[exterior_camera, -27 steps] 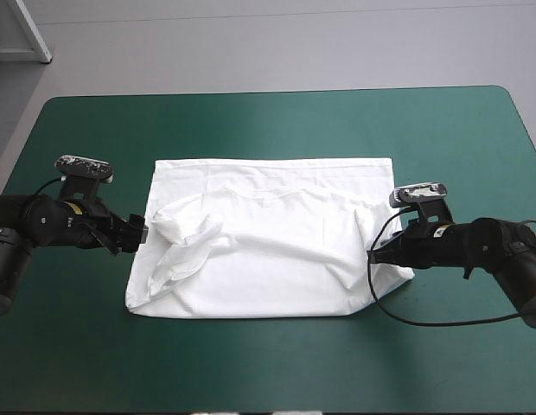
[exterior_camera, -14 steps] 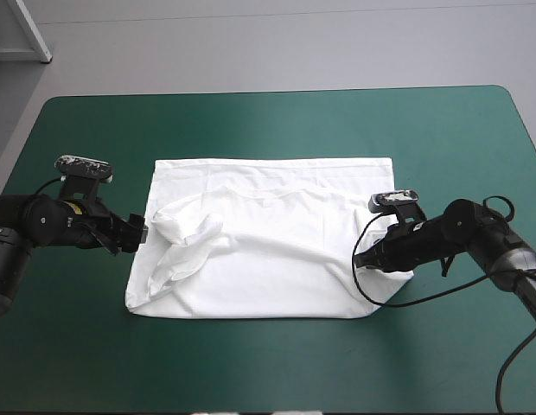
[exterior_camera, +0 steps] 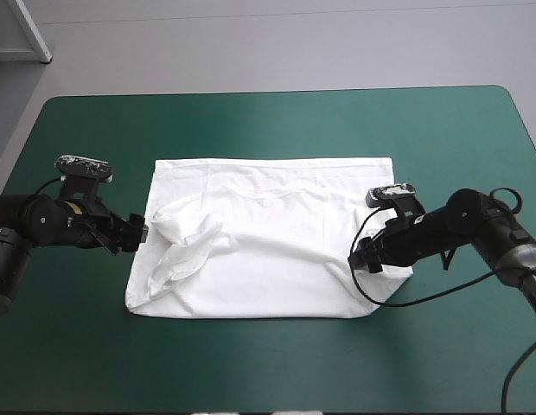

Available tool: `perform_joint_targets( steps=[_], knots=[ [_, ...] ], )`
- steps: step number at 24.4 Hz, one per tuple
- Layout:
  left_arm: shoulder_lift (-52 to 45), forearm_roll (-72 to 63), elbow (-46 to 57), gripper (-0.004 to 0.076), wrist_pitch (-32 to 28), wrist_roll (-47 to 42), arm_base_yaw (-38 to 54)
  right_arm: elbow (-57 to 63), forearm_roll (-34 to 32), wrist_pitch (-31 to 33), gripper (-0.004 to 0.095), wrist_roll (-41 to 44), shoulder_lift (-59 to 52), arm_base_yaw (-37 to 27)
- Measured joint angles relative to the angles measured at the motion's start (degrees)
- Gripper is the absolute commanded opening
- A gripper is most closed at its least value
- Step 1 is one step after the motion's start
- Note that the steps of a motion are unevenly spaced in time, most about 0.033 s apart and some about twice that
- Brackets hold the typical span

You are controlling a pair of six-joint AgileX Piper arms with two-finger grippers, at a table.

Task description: Fold the cloth

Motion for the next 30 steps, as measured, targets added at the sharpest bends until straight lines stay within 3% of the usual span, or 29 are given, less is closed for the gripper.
perform_joint_targets(
  steps=[4,10,16,25,30],
  knots=[
    [0.0,0.0,0.0,0.0704,1.9,0.0,0.0,-2.9,-3.7,3.3,0.0671,4.0,-5.2,0.0],
    [0.0,0.0,0.0,0.0704,10.6,-0.6,0.0,-3.1,-11.5,10.6,0.0671,12.2,-16.8,0.0],
    [-0.1,0.0,3.3,0.0704,11.9,-2.4,0.0,-2.8,-15.9,14.4,0.0671,17.8,-25.7,0.0],
    [3.9,-0.3,17.2,0.0704,-0.2,-2.6,-0.1,-2.0,-15.6,14.8,0.0617,17.8,-25.9,0.0],
    [11.0,-1.3,18.5,0.0608,-5.2,-2.6,-2.9,-2.0,-15.8,14.7,0.0617,17.7,-25.1,0.0]
  ],
)
